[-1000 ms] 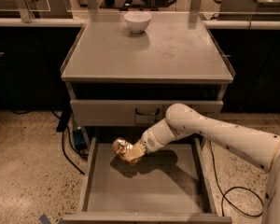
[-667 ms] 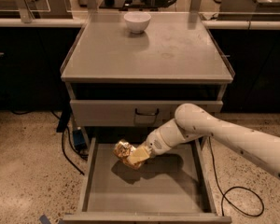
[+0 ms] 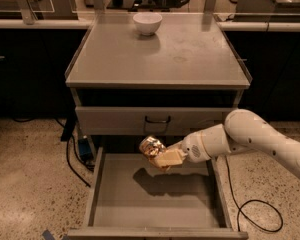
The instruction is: Pick orange can from middle drawer and place on counter
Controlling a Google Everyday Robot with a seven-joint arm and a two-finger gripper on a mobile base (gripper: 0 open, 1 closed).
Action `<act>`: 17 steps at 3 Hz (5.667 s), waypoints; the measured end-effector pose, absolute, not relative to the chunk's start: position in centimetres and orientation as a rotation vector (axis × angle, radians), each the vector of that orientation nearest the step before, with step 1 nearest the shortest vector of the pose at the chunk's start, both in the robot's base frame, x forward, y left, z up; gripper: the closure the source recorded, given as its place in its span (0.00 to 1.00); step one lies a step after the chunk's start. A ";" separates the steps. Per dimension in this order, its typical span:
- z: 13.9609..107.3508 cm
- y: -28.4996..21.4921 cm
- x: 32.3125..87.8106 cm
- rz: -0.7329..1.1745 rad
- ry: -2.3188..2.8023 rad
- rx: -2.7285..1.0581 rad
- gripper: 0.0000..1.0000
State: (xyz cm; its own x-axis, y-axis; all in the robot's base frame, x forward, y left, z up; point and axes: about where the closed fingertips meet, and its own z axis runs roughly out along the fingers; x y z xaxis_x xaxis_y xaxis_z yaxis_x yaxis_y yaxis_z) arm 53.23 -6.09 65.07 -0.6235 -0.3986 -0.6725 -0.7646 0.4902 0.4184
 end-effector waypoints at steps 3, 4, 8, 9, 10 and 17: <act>75.4 -9.8 60.6 0.824 2.068 -0.979 1.00; 75.4 -9.8 60.6 0.825 2.068 -0.979 1.00; 92.9 -9.1 63.3 0.893 1.874 -1.101 1.00; 92.6 -8.5 68.4 0.862 1.858 -1.133 1.00; 88.6 -6.8 74.4 0.842 1.865 -1.160 1.00; 85.4 -5.5 78.6 0.832 1.888 -1.170 0.00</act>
Offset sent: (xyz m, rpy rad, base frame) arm 0.1183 -0.0356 0.1601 -0.0031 -0.3153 0.0590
